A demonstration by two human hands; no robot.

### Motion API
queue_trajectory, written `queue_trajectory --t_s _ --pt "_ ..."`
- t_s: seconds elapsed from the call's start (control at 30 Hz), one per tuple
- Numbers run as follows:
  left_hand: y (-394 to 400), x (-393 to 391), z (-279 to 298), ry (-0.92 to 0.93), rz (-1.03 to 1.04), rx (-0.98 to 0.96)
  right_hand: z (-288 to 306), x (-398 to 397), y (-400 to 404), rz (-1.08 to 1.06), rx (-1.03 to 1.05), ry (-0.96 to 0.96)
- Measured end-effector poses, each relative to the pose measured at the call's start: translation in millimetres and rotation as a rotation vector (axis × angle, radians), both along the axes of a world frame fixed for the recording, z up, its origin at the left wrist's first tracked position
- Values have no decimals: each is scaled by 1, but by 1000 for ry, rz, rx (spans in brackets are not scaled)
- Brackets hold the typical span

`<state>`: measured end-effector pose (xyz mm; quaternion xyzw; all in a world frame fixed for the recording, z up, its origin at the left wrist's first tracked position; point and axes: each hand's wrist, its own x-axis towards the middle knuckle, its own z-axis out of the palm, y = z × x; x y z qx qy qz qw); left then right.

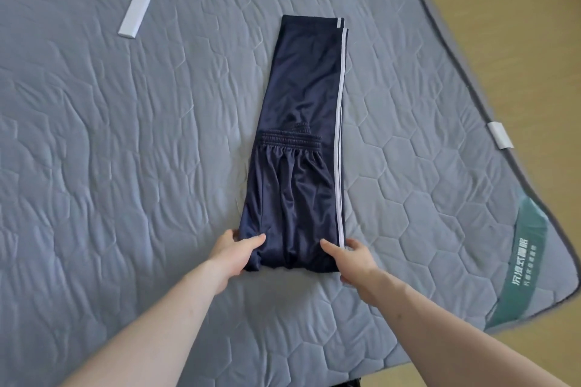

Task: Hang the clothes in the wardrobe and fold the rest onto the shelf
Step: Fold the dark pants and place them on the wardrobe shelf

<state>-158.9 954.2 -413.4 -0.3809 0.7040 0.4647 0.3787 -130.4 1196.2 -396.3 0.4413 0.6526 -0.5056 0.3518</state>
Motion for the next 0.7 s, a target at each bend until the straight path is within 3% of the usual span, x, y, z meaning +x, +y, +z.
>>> queue_trajectory --t_s 0.13,0.3,0.4,0.53,0.7 --pt "2 17 6 -1 -100 -70 1 22 -4 8 -40 67" --pt "1 68 32 -30 -198 -123 30 63 5 54 -83 -22" --pt "-1 117 46 -104 -140 -79 44 100 10 69 -91 -111" --pt "-2 176 75 -221 91 53 67 150 11 73 -112 -201" --pt "-4 231 114 -246 -33 16 101 200 7 208 -109 -345"
